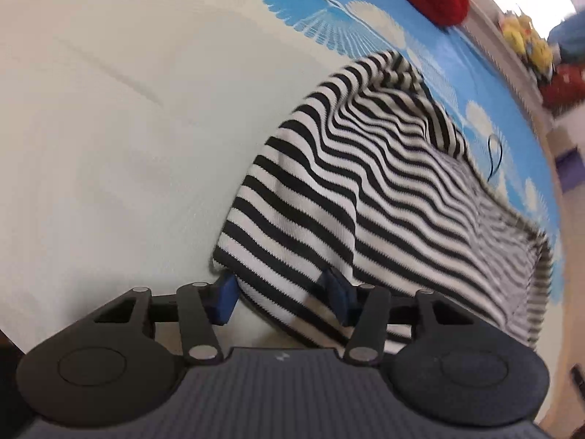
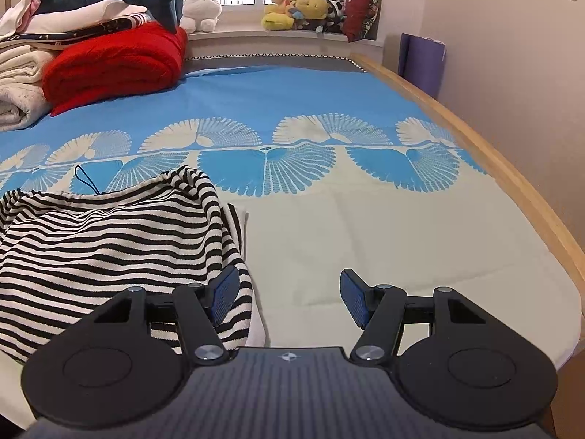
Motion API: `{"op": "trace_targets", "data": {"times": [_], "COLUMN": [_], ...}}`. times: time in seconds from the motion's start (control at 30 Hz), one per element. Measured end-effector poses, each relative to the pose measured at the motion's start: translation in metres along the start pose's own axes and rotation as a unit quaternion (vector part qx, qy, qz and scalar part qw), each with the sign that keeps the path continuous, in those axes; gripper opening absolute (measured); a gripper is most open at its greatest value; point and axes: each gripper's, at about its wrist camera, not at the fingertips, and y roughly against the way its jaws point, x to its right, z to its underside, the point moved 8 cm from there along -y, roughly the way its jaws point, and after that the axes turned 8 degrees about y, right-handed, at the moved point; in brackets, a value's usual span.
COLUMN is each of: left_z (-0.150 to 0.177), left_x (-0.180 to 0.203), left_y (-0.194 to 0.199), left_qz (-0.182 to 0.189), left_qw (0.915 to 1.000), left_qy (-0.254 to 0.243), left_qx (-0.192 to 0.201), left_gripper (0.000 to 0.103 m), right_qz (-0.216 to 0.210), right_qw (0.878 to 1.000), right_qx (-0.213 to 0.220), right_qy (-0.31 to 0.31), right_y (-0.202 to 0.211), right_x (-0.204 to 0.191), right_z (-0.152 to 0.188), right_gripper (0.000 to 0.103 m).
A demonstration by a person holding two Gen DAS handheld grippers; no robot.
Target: Fold small clothes
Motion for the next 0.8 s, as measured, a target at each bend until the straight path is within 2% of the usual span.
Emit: {"op": "trace_targets", "data": {"times": [0.07, 0.13, 0.23, 0.37, 0.47, 0.6, 0.73, 0.8], "left_z": [-0.002, -0.003, -0.003, -0.003, -0.006, -0.007, -0.011, -0.015], "left_x": [-0.002, -0.003, 0.000, 0.008, 0.012, 0.002, -0.029, -0.039], "left_y": [0.000, -0.001, -0.002, 0.003, 0.018, 0.034, 0.043, 0.052], "left_qz": [0.002, -0.010, -0.009, -0.020, -0.014, -0.008, -0.055, -0.095], "left_qw": [0.9999, 0.9999, 0.9999, 0.9988, 0.9973, 0.9956, 0.9944, 0.9893], "left_qy": [0.013, 0.006, -0.002, -0.033, -0.050, -0.073, -0.063, -0.075], "left_qx": [0.001, 0.006, 0.008, 0.029, 0.052, 0.057, 0.064, 0.082], "left_gripper": [0.048, 0.031, 0.017, 0.013, 0.012, 0.012, 0.012, 0.012], "right_qz": [0.002, 0.004, 0.006, 0.011, 0.015, 0.018, 0.026, 0.033], "right_qw": [1.000, 1.000, 1.000, 1.000, 1.000, 1.000, 0.999, 0.999], "right_qx": [0.000, -0.001, -0.002, -0.003, -0.001, -0.002, -0.013, -0.022], "right_qy": [-0.004, -0.006, -0.001, 0.000, -0.008, -0.015, -0.015, -0.019], "right_y": [0.000, 0.000, -0.001, -0.001, -0.001, -0.002, -0.009, -0.013], "right_x": [0.001, 0.001, -0.002, -0.002, -0.001, -0.002, -0.003, -0.002], "right_z": [0.000, 0.000, 0.001, 0.000, -0.002, -0.004, -0.005, -0.004], "right_gripper": [0.063, 0.063, 0.063, 0.063, 0.063, 0.063, 0.063, 0.063]}}
